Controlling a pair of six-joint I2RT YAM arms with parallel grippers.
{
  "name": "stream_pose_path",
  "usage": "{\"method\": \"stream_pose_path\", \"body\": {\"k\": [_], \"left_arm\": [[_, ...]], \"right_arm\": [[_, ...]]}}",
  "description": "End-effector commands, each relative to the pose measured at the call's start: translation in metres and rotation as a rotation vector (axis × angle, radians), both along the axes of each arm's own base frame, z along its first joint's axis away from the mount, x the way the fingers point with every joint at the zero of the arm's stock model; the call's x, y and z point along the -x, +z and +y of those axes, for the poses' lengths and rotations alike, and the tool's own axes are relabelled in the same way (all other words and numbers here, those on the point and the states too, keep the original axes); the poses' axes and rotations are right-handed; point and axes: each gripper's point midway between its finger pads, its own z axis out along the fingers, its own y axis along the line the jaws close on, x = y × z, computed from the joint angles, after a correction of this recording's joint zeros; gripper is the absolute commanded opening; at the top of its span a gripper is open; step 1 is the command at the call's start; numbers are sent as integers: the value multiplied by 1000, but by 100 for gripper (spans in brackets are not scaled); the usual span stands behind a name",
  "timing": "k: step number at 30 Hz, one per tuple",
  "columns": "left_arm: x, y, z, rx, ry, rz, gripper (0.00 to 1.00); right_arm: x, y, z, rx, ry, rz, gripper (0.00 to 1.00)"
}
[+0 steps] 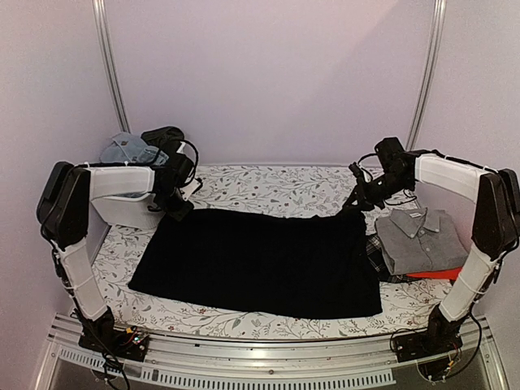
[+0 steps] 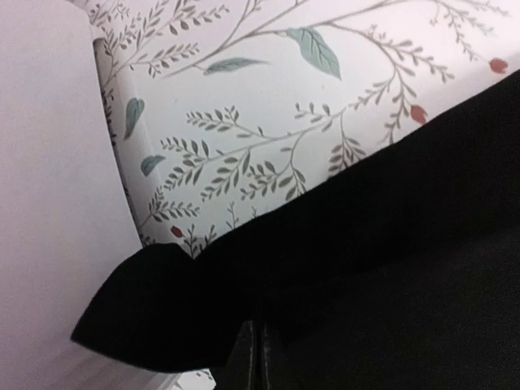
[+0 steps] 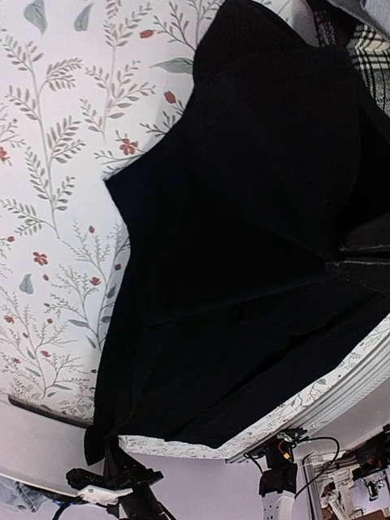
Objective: Fold and stack the mixed laundry pile
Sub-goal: Adjust the 1/3-folded T-shirt at the center of the board.
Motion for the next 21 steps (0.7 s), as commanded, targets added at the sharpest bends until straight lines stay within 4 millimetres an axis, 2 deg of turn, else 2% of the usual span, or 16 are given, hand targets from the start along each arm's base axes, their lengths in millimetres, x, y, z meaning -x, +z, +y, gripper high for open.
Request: {"method": "stream_pose_path", "body": {"k": [1, 8, 14, 17, 21], "left_arm": [[39, -10, 13, -33, 68, 68, 0], [76, -34, 21, -28, 75, 154, 0], [78, -43, 22, -38, 93, 185, 0], [77, -38, 25, -42, 103, 170, 0], [74, -27, 30, -47, 131, 137, 0]], "right_arm": [[33, -13, 6, -12, 32, 48, 0], [66, -34, 5, -6, 50, 114, 0], [84, -50, 13, -7, 99, 166, 0], [88, -39, 17, -25, 119, 154, 0], [86, -7, 26, -68, 142, 77, 0]]}}
